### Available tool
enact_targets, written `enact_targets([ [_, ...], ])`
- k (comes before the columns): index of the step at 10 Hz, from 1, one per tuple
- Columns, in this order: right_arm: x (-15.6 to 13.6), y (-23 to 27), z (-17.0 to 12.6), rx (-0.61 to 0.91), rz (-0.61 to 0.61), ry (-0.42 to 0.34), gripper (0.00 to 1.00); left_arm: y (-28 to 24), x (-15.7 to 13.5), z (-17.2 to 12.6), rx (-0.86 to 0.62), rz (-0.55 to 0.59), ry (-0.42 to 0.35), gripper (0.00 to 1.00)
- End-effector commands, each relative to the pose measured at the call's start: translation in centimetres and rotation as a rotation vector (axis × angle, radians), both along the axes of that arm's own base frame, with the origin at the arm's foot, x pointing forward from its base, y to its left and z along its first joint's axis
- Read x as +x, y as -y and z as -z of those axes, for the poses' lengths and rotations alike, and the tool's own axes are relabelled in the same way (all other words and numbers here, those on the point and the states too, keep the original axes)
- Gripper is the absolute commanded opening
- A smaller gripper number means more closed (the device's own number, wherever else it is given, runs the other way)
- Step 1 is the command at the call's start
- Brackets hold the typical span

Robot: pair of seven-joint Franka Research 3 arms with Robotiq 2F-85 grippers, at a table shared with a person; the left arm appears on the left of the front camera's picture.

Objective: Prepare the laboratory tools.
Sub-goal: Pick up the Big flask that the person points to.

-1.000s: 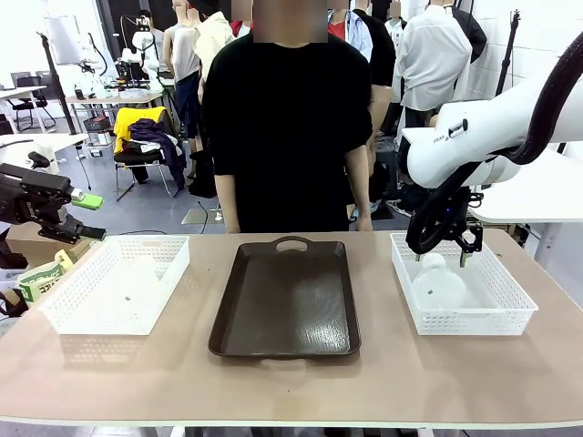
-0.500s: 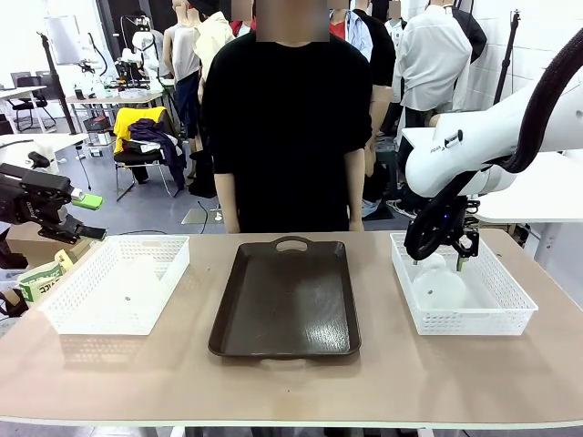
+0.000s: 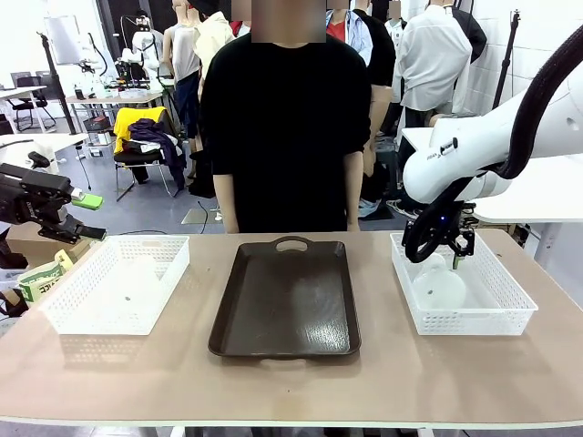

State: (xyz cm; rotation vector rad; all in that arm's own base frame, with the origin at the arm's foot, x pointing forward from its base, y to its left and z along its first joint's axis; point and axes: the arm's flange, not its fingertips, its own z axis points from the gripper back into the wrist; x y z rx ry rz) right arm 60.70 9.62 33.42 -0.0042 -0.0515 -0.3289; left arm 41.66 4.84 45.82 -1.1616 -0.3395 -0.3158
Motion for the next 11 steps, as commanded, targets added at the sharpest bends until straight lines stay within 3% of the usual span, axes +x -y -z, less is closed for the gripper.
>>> enact_targets([
  [1, 0.90, 0.03, 0.64, -0.048, -0.004, 0.047, 1.00, -0.13, 0.02, -0.32, -0.014, 0.001, -0.004, 1.00],
  [5, 1.17, 0.28, 1.32, -0.015, -0.003, -0.006, 1.00, -0.13, 0.02, -0.32, -0.014, 0.001, -0.004, 1.00],
  [10, 1.29, -0.02, 1.49, -0.033, -0.016, -0.015, 0.12, -0.13, 0.02, -0.32, -0.014, 0.001, -0.004, 1.00],
  [11, 1.26, -0.02, 1.50, -0.037, -0.017, -0.019, 0.00, -0.13, 0.02, -0.32, -0.014, 0.001, -0.004, 1.00],
])
